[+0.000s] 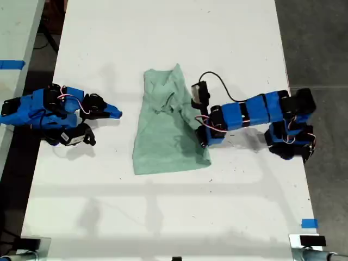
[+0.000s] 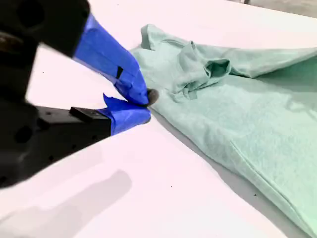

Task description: Fold t shirt

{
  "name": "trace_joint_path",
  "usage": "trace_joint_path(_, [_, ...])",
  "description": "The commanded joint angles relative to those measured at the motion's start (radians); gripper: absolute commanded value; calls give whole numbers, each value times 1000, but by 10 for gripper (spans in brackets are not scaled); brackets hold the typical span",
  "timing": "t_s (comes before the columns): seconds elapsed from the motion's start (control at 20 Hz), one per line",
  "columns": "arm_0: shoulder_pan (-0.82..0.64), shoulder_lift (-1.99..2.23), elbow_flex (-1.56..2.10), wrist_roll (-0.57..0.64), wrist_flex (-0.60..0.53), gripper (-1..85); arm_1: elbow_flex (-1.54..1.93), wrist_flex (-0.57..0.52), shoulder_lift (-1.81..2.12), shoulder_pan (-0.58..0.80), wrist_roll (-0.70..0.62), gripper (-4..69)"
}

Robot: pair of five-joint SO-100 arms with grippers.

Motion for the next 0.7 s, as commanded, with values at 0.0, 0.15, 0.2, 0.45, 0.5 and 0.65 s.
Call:
trace_joint_path(0.0, [-2, 9, 20, -11, 2, -1, -244, 29, -115, -18, -60, 15])
trace_joint_path(0.15, [-2, 9, 20, -11, 2, -1, -433, 41, -287, -32, -101, 15])
trace_joint_path(0.2, [-2, 9, 20, -11, 2, -1, -454, 32, -319, -35, -107, 15])
trace_joint_path(0.45, [-2, 9, 20, -11, 3, -1, -508, -6, -411, -41, -141, 15])
trace_joint_path(0.5, [-2, 9, 20, -11, 3, -1, -508, -15, -423, -41, -152, 15])
trace_joint_path(0.65, [-3, 9, 20, -11, 3, -1, -511, -29, -434, -48, -164, 39])
